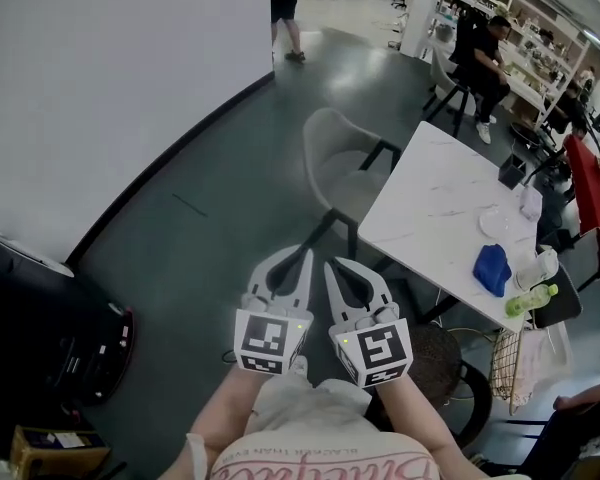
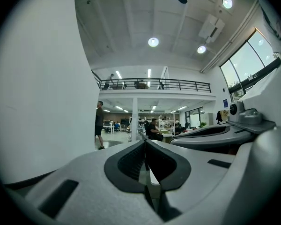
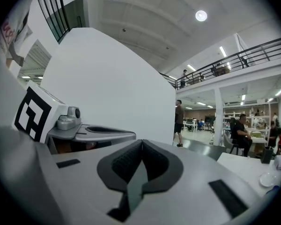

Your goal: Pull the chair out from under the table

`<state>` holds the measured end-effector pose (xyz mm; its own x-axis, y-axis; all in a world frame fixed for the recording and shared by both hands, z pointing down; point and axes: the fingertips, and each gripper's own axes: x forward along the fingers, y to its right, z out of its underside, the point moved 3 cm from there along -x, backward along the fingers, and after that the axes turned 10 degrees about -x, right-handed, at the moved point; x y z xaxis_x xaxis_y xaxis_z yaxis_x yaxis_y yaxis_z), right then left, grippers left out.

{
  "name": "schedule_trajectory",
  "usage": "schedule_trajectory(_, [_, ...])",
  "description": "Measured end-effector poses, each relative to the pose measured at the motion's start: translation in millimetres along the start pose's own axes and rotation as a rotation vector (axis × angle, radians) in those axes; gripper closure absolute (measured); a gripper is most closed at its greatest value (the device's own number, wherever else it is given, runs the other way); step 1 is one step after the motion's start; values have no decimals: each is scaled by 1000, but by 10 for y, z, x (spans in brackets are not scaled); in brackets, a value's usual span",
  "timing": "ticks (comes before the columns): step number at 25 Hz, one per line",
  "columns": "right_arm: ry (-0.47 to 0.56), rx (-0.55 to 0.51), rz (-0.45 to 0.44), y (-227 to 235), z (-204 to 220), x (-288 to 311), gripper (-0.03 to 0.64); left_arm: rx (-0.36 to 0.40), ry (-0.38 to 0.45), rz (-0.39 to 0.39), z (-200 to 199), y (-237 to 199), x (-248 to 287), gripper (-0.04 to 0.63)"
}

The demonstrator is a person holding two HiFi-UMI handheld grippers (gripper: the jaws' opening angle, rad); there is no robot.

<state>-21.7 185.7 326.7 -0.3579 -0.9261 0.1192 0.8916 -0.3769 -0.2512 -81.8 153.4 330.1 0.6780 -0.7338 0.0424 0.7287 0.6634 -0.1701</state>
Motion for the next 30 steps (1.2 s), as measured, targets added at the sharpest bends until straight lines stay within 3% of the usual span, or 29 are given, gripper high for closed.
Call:
schedule_trajectory(17, [-31,-12,21,578,193,911,614,-8,-15,-6,16,-623,912,591])
schedule_trajectory(30, [-29,8,-5,1279,328,1797,614,-4,-37,-16,-57,-1080,1937,589])
